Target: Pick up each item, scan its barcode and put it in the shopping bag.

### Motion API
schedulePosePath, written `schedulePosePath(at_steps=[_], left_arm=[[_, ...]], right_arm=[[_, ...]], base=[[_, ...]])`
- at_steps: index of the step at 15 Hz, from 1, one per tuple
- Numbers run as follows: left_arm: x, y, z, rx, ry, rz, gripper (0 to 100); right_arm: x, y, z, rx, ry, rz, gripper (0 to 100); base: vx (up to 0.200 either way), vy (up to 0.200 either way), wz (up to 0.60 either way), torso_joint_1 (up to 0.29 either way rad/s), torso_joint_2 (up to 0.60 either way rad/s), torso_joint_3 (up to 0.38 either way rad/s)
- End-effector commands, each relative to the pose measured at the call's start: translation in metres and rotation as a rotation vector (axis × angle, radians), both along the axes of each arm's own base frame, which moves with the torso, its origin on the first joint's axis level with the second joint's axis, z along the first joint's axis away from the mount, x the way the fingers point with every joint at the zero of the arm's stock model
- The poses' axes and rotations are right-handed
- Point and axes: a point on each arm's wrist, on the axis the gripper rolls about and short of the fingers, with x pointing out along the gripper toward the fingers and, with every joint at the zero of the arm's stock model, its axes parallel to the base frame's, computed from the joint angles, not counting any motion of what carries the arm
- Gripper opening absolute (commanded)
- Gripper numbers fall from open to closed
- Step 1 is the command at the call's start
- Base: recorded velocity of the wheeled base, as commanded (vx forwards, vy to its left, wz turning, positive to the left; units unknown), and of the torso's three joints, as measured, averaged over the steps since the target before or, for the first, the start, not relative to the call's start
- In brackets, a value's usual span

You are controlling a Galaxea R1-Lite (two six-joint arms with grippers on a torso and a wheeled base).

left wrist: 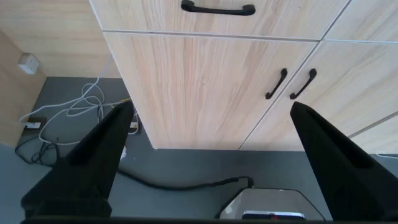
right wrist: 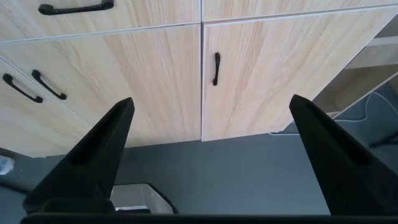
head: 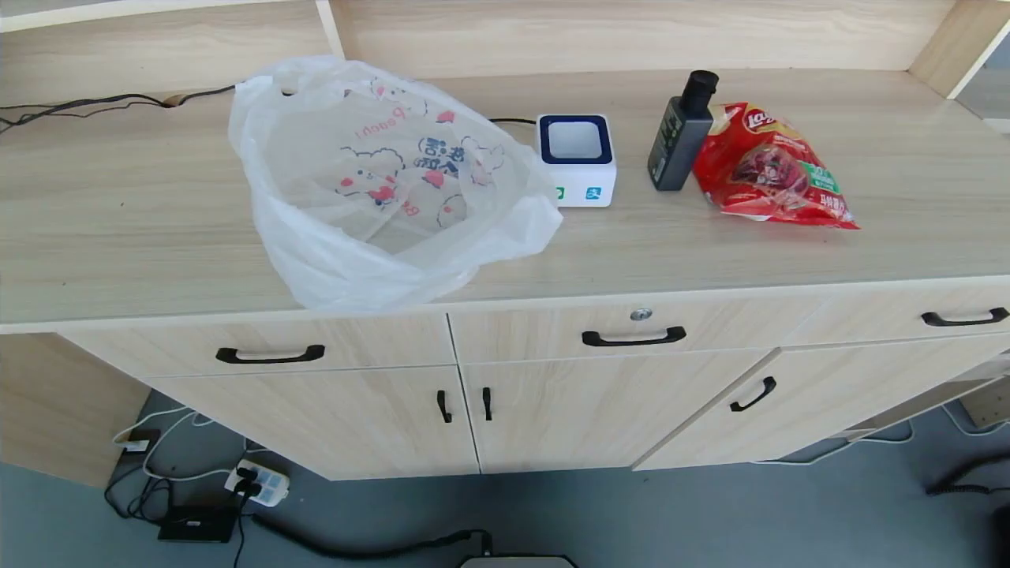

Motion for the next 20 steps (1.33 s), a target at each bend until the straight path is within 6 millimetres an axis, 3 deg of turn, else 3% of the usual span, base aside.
schedulePosePath(at_steps=[1,4,9,10,11,12,13,15,16,17,18,20], left_arm=[[0.000,0.000,0.000,0.000,0.001,0.000,100],[0.000,0.000,0.000,0.000,0.001,0.000,100],[0.000,0.000,0.000,0.000,-0.001,0.000,100],[0.000,0.000,0.000,0.000,-0.001,0.000,100],[0.000,0.000,0.000,0.000,-0.001,0.000,100],[0.000,0.000,0.000,0.002,-0.001,0.000,100],[0.000,0.000,0.000,0.002,-0.001,0.000,100],[0.000,0.000,0.000,0.003,-0.002,0.000,100],[0.000,0.000,0.000,0.003,-0.002,0.000,100],[0.000,0.000,0.000,0.007,-0.002,0.000,100],[0.000,0.000,0.000,0.007,-0.001,0.000,100],[0.000,0.000,0.000,0.007,-0.002,0.000,100]], right_arm=[[0.000,0.000,0.000,0.000,0.001,0.001,100],[0.000,0.000,0.000,-0.002,0.002,0.001,100],[0.002,0.001,0.000,-0.046,0.024,0.083,100],[0.002,0.002,0.002,-0.069,0.016,0.102,100],[0.000,0.003,0.020,-0.077,-0.012,0.152,100],[0.014,0.004,0.079,-0.079,0.022,0.204,100],[0.042,0.004,0.124,-0.067,0.037,0.206,100],[0.118,0.010,0.184,-0.085,-0.055,0.247,100],[0.160,0.017,0.198,-0.109,-0.140,0.280,100],[0.181,0.023,0.199,-0.122,-0.181,0.298,100],[0.220,0.039,0.199,-0.128,-0.270,0.347,100],[0.255,0.059,0.202,-0.109,-0.348,0.380,100]], base=[[0.200,0.000,0.00,0.002,0.00,0.002],[0.200,0.000,0.00,0.001,0.00,-0.001],[0.000,0.000,0.00,0.000,0.00,0.000],[0.000,0.000,0.00,0.000,0.00,0.000],[0.000,0.000,0.00,0.000,0.00,0.000],[0.000,0.000,0.00,0.000,0.00,0.000],[0.000,0.000,0.00,0.000,0.00,0.000],[0.000,0.000,0.00,0.000,0.00,0.000],[0.000,0.000,0.00,0.000,0.00,0.000],[0.000,0.000,0.00,0.000,0.00,0.000],[0.000,0.000,0.00,0.000,0.00,0.000],[0.000,0.000,0.00,0.000,0.00,0.000]])
